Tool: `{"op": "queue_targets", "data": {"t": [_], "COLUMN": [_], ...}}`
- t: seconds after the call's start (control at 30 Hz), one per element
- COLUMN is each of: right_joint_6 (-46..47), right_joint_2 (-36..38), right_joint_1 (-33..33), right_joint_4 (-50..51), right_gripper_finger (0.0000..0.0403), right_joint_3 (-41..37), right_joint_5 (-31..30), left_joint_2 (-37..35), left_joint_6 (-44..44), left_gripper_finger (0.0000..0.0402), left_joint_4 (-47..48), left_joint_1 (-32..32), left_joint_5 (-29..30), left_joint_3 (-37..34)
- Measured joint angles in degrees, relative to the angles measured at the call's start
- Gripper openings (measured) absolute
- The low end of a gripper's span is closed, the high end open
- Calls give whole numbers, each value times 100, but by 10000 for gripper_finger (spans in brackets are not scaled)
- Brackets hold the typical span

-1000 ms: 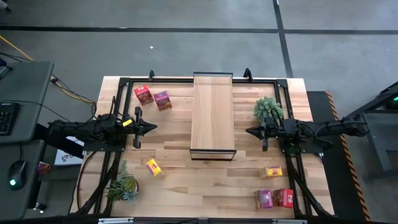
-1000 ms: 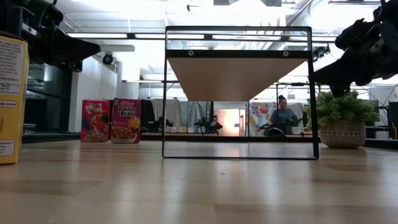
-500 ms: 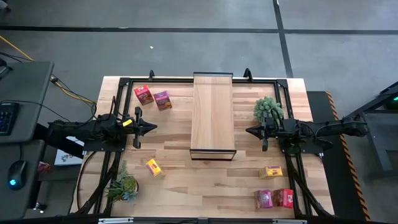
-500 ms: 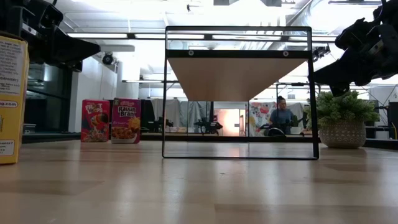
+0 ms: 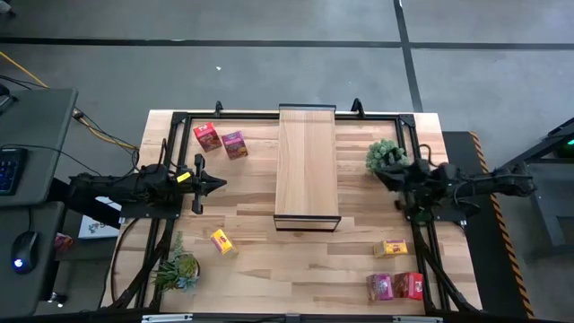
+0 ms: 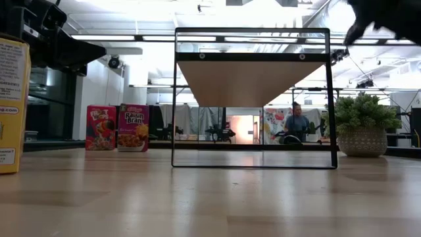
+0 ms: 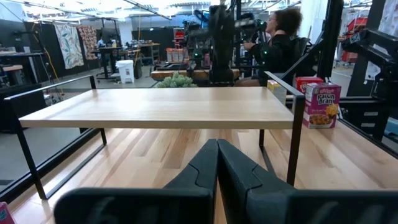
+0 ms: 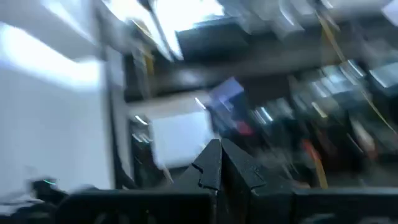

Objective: Stack cereal on shelf
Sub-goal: Put the right yellow cereal box on the shelf

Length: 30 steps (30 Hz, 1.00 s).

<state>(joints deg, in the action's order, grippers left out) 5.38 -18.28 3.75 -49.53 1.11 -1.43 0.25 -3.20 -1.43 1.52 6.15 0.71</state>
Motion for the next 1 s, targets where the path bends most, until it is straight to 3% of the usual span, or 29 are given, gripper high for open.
{"op": "queue_targets", "data": {"t": [0.1, 0.17, 0.23, 0.3, 0.37, 0.43, 0.6, 0.73, 1.0], "right_joint_6": [-404, -434, -404, -55, 660, 1500, 3901, 5303, 7048], "right_joint_2": [-461, -790, -1019, -1362, -1864, -2412, -3768, -4620, -5480], "right_joint_1": [18, 55, 122, 251, 421, 598, 1124, 1657, 2767], "right_joint_4": [-120, 515, 2203, 4685, 6746, 8312, 10900, 12089, 12562], "right_gripper_finger": [4, 16, 40, 74, 110, 144, 197, 204, 204], "right_joint_3": [471, 1033, 1866, 3024, 4063, 4908, 6501, 7181, 7368], "right_joint_5": [303, 213, 167, -265, -911, -1189, -461, 198, 1055], "left_joint_2": [0, 0, 0, 0, 0, 0, 0, 0, 0], "left_joint_6": [0, -2, 0, -1, 0, -2, -1, 0, -2], "left_gripper_finger": [0, 0, 0, 0, 0, 0, 0, 0, 0], "left_joint_4": [0, 2, 1, 2, 2, 2, 2, 2, 2], "left_joint_1": [2, 1, 1, 1, 0, 2, 1, 2, 0], "left_joint_5": [0, 0, 0, 0, 0, 0, 0, 0, -2], "left_joint_3": [0, 0, 0, 0, 0, 0, 0, 0, 0]}}
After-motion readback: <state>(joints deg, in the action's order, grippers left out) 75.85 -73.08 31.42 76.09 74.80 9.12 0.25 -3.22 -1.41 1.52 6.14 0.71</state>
